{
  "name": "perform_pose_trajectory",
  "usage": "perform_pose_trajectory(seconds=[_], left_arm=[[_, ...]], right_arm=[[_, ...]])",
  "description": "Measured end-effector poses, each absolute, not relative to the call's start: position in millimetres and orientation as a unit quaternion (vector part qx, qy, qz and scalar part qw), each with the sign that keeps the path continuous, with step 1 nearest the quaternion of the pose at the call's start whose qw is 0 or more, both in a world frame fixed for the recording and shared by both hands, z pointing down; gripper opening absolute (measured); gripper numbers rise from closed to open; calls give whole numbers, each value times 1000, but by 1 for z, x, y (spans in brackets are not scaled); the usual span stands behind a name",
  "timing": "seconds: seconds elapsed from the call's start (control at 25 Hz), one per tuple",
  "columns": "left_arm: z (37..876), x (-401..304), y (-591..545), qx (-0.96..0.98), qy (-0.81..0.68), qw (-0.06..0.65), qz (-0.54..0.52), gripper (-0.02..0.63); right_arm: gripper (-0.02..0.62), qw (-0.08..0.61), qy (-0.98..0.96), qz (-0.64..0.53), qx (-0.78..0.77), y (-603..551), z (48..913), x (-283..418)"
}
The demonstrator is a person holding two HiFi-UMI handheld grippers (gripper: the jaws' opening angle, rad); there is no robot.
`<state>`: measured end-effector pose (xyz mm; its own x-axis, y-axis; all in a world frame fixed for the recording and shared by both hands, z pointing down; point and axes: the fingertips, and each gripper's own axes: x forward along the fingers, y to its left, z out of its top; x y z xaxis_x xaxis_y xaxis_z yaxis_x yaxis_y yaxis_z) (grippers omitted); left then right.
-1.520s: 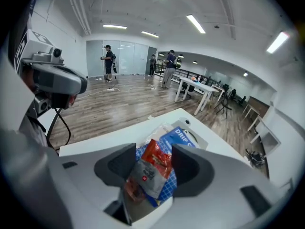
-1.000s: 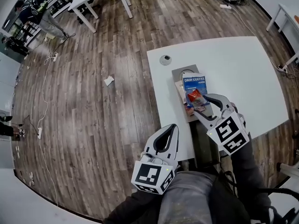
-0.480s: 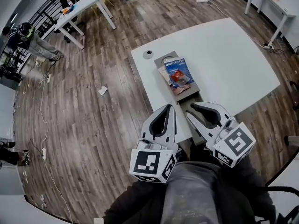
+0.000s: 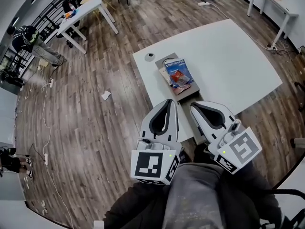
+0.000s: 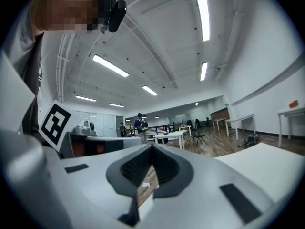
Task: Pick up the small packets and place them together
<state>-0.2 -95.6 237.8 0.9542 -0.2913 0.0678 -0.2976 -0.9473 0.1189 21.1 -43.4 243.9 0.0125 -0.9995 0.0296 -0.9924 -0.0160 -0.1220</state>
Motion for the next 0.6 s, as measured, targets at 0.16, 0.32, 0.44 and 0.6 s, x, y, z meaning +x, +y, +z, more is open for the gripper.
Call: perform_pose_trajectory(seconds=[0.16, 0.32, 0.44, 0.6], left_arm=[[232, -1, -96, 987, -149, 58, 20, 3], [234, -1, -95, 987, -145, 58, 23, 3], [232, 0, -95, 988, -144, 60, 20, 3], [234, 2, -95, 988, -141, 63, 17, 3]], right_arm=[[6, 34, 702, -41, -710, -46, 237, 21], [6, 31, 705, -39, -707, -49, 236, 19], [6, 28, 706, -36, -706, -50, 234, 17], [6, 25, 705, -31, -708, -50, 233, 19]])
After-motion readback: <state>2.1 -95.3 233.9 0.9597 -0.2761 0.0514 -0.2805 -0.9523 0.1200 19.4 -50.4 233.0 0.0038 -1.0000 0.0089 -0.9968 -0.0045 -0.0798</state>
